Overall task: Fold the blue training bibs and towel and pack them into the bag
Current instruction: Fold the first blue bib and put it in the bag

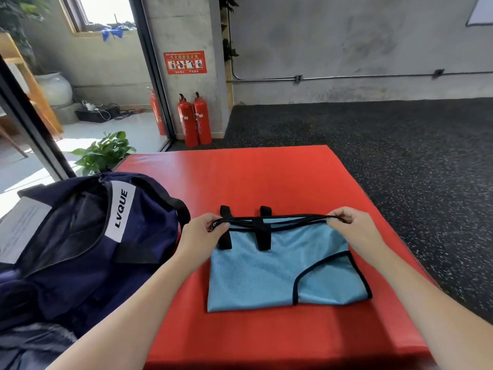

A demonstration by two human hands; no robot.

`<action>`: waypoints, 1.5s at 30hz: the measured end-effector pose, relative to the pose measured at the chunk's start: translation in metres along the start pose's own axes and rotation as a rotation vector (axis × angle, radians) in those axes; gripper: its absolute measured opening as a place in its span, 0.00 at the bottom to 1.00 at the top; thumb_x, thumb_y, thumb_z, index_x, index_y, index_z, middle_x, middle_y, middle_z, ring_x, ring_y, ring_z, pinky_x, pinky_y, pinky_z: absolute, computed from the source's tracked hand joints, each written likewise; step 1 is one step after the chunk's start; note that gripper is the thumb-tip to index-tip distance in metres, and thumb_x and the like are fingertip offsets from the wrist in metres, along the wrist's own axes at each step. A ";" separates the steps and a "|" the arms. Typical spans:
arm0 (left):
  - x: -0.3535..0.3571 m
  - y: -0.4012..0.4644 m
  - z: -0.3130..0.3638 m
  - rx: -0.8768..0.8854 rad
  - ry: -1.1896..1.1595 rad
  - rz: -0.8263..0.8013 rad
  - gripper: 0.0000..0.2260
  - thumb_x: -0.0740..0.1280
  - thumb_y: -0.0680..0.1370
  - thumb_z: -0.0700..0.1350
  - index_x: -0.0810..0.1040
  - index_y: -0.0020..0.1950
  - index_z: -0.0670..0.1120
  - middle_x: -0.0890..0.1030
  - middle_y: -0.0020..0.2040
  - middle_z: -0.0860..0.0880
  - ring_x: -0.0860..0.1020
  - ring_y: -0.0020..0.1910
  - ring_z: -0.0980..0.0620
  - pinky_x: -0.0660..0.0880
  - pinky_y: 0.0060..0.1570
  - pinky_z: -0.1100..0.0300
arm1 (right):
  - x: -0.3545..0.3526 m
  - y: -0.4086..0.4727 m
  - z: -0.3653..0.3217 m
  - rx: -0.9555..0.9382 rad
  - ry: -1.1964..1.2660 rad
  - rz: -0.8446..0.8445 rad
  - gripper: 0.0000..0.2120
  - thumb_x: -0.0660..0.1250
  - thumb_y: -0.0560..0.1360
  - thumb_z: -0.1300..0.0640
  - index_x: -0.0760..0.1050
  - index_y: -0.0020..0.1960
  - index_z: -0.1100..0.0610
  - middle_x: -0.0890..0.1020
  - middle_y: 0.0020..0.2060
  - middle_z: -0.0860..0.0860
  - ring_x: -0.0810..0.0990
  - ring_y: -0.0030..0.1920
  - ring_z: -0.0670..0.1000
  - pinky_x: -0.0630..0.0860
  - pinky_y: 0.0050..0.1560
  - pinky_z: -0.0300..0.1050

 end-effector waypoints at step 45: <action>0.043 0.030 0.006 0.297 0.547 0.032 0.08 0.65 0.82 0.53 0.83 0.55 0.55 0.81 0.55 0.58 0.75 0.58 0.51 0.63 0.58 0.53 | 0.095 0.037 -0.023 -0.304 -0.715 -0.150 0.17 0.68 0.79 0.50 0.74 0.67 0.43 0.84 0.55 0.41 0.78 0.59 0.51 0.66 0.61 0.51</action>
Point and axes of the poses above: each hand's wrist, its own y-axis towards the middle knuckle, its own x-axis out of the palm, z = x × y, the point moved 7 cm from there along y, towards the middle knuckle
